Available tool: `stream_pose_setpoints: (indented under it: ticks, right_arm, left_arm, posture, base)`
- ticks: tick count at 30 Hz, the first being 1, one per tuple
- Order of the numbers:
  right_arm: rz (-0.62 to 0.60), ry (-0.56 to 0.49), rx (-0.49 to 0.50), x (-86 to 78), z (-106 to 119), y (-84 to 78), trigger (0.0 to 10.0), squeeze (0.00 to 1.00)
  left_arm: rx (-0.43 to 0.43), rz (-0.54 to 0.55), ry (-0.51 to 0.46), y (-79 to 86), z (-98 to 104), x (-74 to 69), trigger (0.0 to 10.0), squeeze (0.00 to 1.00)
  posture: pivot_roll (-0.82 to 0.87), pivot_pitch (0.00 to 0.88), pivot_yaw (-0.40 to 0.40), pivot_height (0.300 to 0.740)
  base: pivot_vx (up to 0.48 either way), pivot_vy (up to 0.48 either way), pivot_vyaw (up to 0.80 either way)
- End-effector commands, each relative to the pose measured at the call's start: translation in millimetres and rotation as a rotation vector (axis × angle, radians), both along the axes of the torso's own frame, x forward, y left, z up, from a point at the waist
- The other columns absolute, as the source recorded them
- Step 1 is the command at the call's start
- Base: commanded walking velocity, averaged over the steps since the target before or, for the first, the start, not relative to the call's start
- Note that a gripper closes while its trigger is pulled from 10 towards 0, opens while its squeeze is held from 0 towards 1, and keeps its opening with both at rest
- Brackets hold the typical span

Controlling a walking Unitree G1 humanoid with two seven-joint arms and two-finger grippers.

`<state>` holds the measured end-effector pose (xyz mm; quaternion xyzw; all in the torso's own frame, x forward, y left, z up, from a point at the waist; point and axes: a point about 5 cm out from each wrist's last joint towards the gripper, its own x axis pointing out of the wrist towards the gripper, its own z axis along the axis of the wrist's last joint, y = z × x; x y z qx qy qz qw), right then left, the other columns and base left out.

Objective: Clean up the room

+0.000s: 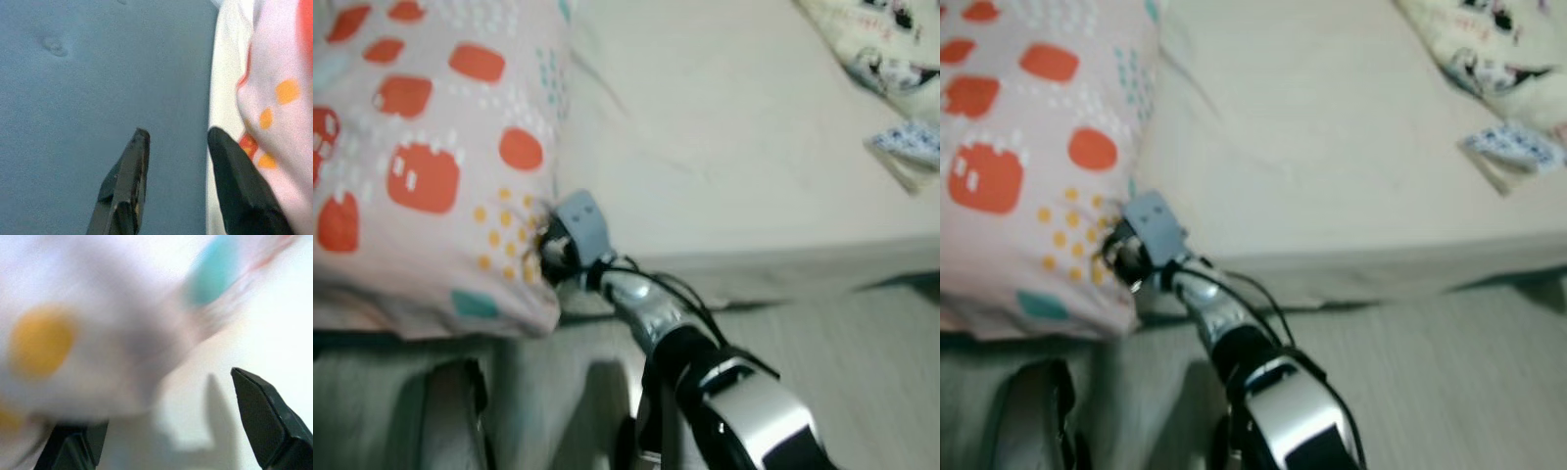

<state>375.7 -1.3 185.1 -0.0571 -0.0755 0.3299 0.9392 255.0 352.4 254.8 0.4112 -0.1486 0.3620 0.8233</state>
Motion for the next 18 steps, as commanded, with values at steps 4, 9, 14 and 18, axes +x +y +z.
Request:
stream_pose_setpoints:
  ticks: [4, 9, 14, 18]
  right_arm:
    - [-0.022, -0.078, 0.142, 4.2, 10, -50.1, 10.0, 0.00]
    - [-0.065, -0.098, 0.185, -2.3, 4, -84.5, 10.0, 0.00]
    - [-0.103, -0.086, 0.193, -3.1, -1, -92.5, 10.0, 0.00]
    - [-0.155, -0.085, 0.207, -0.9, -1, -101.4, 10.0, 0.00]
  left_arm:
    - [0.140, -0.091, 0.029, -25.5, 32, -45.0, 10.0, 0.00]
    - [0.145, -0.329, 0.185, -44.0, 37, -53.2, 10.0, 0.00]
    - [-0.005, -0.632, 0.419, -69.0, 14, -52.2, 10.0, 0.00]
    - [-0.208, -0.897, 0.869, -91.4, -43, -72.1, 10.0, 0.00]
  posture:
    - [0.25, 0.232, -0.119, 0.525]
    - [0.27, 0.207, -0.122, 0.525]
    - [0.27, 0.203, -0.118, 0.525]
    - [0.26, 0.203, -0.107, 0.525]
  base:
    - [0.000, 0.000, 0.00]
    - [0.000, 0.000, 0.00]
    - [0.000, 0.000, 0.00]
    - [0.000, 0.000, 0.00]
